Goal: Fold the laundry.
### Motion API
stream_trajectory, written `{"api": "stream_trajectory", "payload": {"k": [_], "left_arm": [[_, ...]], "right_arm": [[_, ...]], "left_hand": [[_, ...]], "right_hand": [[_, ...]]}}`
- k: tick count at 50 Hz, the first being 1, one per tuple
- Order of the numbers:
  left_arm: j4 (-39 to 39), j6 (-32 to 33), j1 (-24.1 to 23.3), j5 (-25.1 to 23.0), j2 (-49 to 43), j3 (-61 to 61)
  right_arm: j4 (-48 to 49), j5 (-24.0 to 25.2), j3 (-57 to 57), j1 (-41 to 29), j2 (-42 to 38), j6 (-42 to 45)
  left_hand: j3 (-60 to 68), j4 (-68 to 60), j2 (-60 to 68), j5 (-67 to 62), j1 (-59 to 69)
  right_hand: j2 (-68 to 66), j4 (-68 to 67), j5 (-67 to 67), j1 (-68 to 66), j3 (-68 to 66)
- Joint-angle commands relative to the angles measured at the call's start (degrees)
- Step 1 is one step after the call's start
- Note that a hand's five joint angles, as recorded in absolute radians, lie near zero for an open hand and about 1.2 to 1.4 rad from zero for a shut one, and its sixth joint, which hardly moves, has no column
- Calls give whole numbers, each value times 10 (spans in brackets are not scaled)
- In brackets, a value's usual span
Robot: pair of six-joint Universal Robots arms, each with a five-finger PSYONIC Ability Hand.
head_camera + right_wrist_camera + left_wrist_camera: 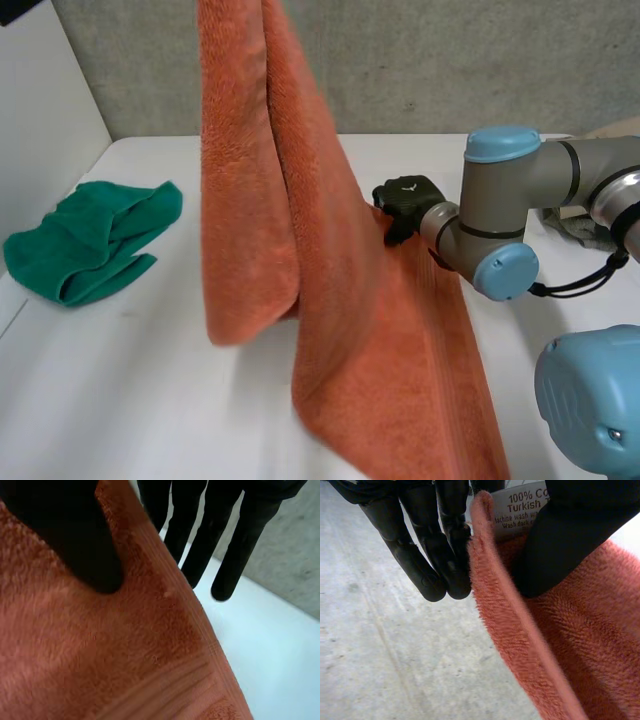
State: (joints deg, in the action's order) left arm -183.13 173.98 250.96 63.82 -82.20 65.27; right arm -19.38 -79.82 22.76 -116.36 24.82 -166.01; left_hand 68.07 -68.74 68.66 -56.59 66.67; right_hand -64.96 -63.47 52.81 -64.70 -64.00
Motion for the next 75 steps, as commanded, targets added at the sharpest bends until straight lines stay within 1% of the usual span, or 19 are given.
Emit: {"api": "stream_trajectory", "payload": {"k": [1, 7, 10, 15, 22, 30, 38, 40, 42, 44, 48, 50, 55, 63, 67, 70, 71, 73, 75], "left_arm": [[-27, -24, 65, 1, -44, -12], [-54, -25, 82, 28, -133, -85], [-53, -22, 84, 49, -169, -119], [-44, -8, 85, 66, -244, -163], [-21, 27, 90, 55, -273, -113], [-22, 142, 124, 11, -301, 58], [-6, 288, 153, -5, -391, 116], [10, 317, 156, 0, -408, 115], [48, 361, 160, 10, -422, 109], [72, 382, 161, 14, -420, 103], [125, 417, 159, 15, -398, 98], [146, 417, 153, 12, -376, 99], [160, 393, 141, 21, -315, 100], [159, 256, 93, 69, -254, 97], [158, 184, 43, 134, -266, 92], [154, 167, 15, 176, -292, 87], [148, 162, -2, 205, -316, 80], [140, 162, -13, 238, -343, 72], [129, 166, -11, 291, -383, 47]], "right_arm": [[51, -15, -87, 37, 32, -15], [154, -64, -127, 75, 119, -6], [174, -65, -104, 85, 163, 2], [172, -47, 27, 96, 253, 17], [182, -18, 273, 100, 333, 52], [192, -8, 486, 100, 335, 96], [182, -14, 533, 94, 268, 144], [177, -15, 534, 94, 266, 146], [170, -16, 534, 94, 269, 141], [167, -16, 534, 94, 272, 137], [165, -16, 541, 93, 284, 126], [165, -16, 544, 93, 292, 124], [165, -16, 553, 95, 302, 125], [165, -20, 562, 89, 305, 137], [166, -29, 566, 85, 305, 148], [165, -32, 565, 85, 305, 153], [165, -32, 565, 86, 305, 154], [165, -32, 565, 86, 305, 155], [165, -33, 566, 87, 305, 155]], "left_hand": [[119, -113, 113, -134, 133], [119, -113, 113, -134, 133], [119, -113, 113, -134, 133], [119, -113, 113, -134, 133], [119, -113, 113, -134, 133], [119, -113, 113, -134, 133], [119, -113, 113, -134, 133], [43, -36, 37, -58, 57], [-117, 123, -123, 102, -103], [-185, 191, -190, 170, -171], [-494, 500, -500, 479, -480], [-573, 580, -579, 559, -559], [-581, 587, -587, 566, -567], [-581, 587, -587, 566, -567], [-522, 528, -527, 507, -508], [-515, 521, -521, 500, -501], [-515, 521, -521, 500, -501], [-515, 521, -521, 500, -501], [-516, 523, -522, 502, -502]], "right_hand": [[-150, -165, 172, -153, -160], [-150, -165, 172, -153, -160], [-150, -165, 172, -153, -160], [-150, -165, 172, -153, -160], [-150, -165, 172, -153, -160], [-150, -165, 172, -153, -160], [-150, -165, 172, -153, -160], [-150, -165, 172, -153, -160], [-150, -165, 172, -153, -160], [-150, -165, 172, -153, -160], [-150, -165, 172, -153, -160], [-150, -165, 172, -153, -160], [-150, -165, 172, -153, -160], [-150, -165, 172, -153, -160], [-150, -165, 172, -153, -160], [-150, -165, 172, -153, -160], [-150, -165, 172, -153, -160], [-150, -165, 172, -153, -160], [-150, -165, 172, -153, -160]]}}
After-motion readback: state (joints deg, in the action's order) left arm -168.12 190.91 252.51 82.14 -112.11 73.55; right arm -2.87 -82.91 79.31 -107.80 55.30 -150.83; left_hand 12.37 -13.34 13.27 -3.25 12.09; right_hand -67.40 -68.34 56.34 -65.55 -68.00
